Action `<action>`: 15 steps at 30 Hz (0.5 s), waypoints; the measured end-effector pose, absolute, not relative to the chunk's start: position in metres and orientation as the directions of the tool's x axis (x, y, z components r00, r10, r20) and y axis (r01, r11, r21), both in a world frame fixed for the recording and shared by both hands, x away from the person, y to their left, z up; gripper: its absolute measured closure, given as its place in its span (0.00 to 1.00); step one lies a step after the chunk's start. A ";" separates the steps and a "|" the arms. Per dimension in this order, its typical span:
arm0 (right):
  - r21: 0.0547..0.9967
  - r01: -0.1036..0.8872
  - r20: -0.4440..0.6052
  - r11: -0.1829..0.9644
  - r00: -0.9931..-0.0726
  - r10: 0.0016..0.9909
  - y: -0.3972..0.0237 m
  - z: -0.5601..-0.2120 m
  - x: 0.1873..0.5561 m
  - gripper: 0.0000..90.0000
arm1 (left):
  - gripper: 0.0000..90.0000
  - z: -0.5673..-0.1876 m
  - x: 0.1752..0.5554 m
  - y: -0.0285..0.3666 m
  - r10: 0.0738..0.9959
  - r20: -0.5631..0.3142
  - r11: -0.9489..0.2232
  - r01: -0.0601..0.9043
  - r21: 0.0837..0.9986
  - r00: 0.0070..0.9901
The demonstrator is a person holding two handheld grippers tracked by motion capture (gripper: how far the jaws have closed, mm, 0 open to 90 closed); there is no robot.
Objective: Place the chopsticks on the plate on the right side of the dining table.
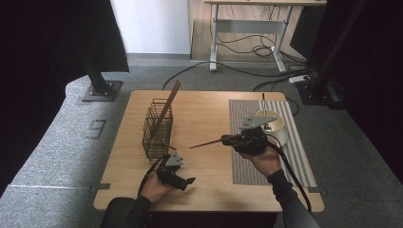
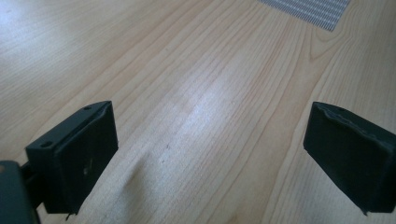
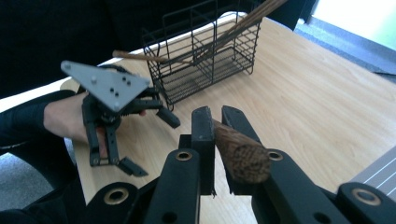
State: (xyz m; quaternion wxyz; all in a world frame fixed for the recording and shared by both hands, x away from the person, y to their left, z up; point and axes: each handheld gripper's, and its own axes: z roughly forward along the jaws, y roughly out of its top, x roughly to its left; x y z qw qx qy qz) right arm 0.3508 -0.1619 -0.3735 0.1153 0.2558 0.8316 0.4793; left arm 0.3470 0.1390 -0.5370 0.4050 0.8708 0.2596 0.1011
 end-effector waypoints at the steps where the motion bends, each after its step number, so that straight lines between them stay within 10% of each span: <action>1: 0.855 0.318 0.056 0.409 -0.842 0.536 -0.163 -0.376 0.350 0.92 | 0.05 -0.537 0.347 0.139 0.534 -0.033 -0.535 0.368 0.761 0.845; 15: 0.844 0.312 0.060 0.436 -0.863 0.501 -0.156 -0.405 0.328 0.92 | 0.20 -0.534 0.347 0.136 0.507 -0.023 -0.529 0.332 0.781 0.862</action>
